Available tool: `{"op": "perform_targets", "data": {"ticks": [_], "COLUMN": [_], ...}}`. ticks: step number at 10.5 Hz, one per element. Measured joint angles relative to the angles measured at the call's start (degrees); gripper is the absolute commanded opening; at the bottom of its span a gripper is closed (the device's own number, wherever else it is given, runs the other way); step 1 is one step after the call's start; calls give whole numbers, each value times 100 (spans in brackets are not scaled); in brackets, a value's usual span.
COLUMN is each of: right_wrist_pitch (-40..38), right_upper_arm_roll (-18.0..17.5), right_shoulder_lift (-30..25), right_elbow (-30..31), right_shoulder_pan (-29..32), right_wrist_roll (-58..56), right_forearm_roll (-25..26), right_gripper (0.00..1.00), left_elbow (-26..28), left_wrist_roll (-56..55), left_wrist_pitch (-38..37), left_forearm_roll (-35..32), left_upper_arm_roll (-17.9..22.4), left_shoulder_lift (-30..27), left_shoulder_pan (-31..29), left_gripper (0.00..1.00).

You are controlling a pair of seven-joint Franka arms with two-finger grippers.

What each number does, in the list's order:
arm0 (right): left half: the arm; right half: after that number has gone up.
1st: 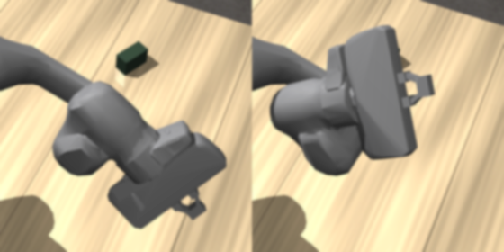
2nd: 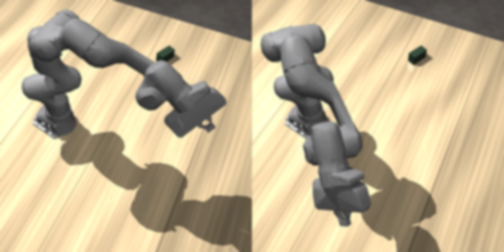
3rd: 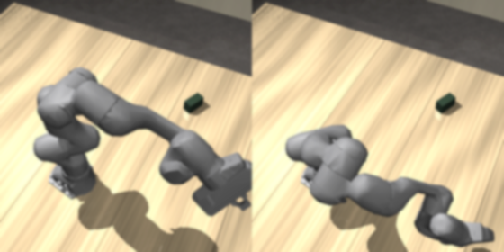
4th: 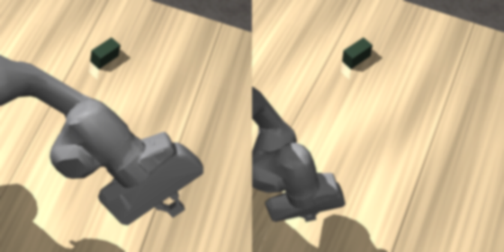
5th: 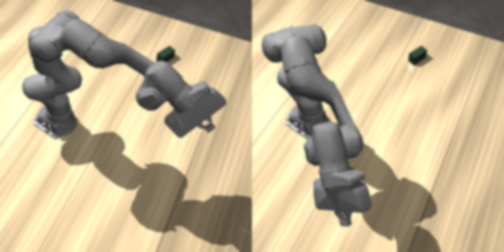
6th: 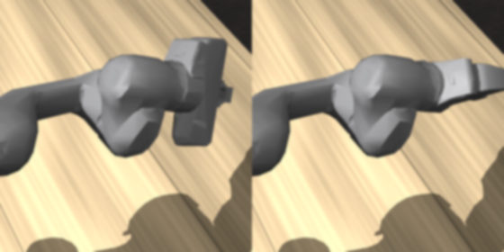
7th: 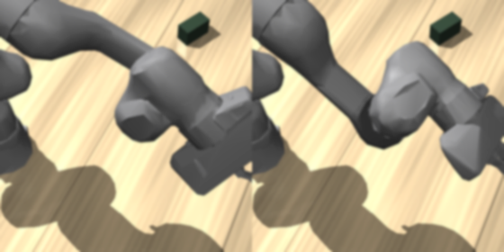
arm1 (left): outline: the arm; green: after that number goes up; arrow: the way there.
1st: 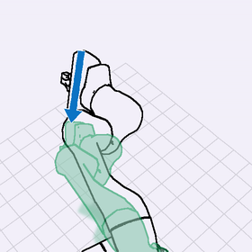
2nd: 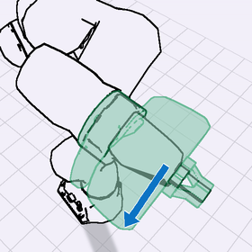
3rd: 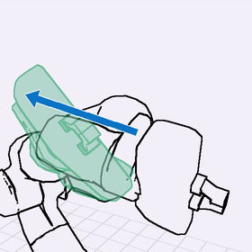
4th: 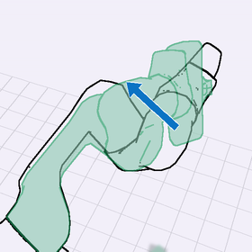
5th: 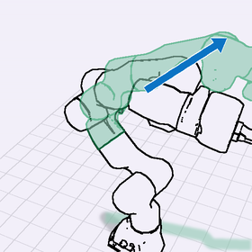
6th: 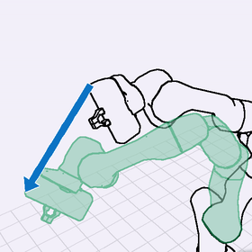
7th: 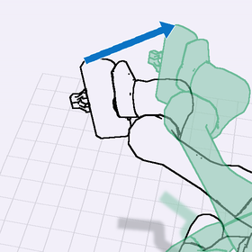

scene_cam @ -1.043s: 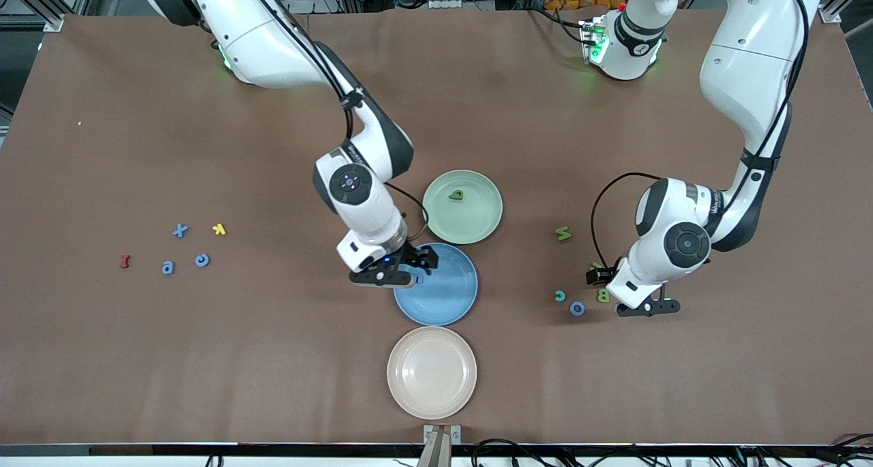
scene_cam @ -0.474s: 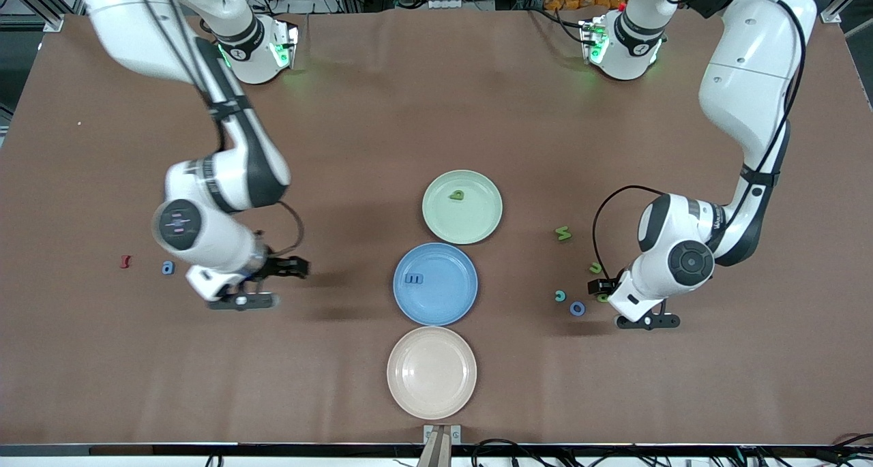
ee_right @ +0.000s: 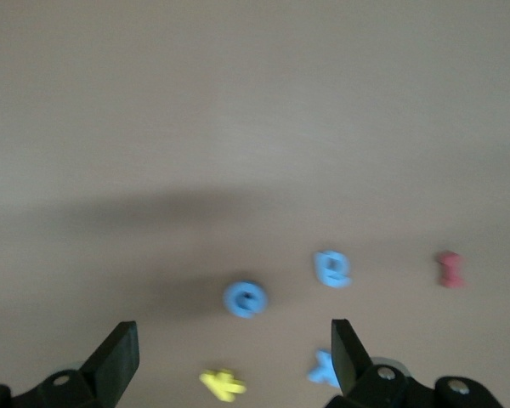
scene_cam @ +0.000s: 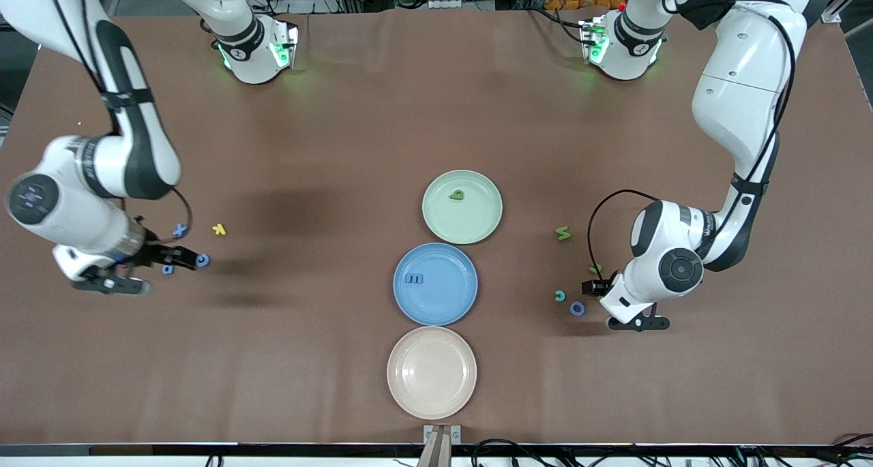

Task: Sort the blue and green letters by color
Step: 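Grasp the green B with the left gripper while the right gripper reaches blue x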

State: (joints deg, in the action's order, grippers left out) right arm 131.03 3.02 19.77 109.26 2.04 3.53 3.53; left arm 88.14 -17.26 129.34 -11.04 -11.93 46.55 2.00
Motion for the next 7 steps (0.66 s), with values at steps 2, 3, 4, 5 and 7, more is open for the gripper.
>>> {"op": "perform_targets", "data": {"ticks": [2,3,4,5,7], "right_wrist_pitch": [102,131,156,313,1058], "right_upper_arm_roll": [2,2,0,-1,-3], "right_shoulder_lift": [-292,-397,-472,-517,-533], "right_elbow": [481,696,905,1142,1707], "right_shoulder_pan": [448,569,655,718,825], "right_wrist_roll": [158,487,829,1066,1325], "right_forearm_roll": [51,57,60,62,62], "right_gripper": [100,100,100,100,100], "left_elbow": [-13,-29,-61,-92,-108], "left_wrist_roll": [3,4,4,4,4], "left_wrist_pitch": [-7,-8,-33,-60,-71], "left_forearm_roll": [0,0,0,0,0], "left_upper_arm_roll": [-2,-16,-36,-42,-47], "left_shoulder_lift": [6,4,3,0,-1], "left_shoulder_pan": [3,4,10,17,21], "left_gripper": [0,0,0,0,0]}}
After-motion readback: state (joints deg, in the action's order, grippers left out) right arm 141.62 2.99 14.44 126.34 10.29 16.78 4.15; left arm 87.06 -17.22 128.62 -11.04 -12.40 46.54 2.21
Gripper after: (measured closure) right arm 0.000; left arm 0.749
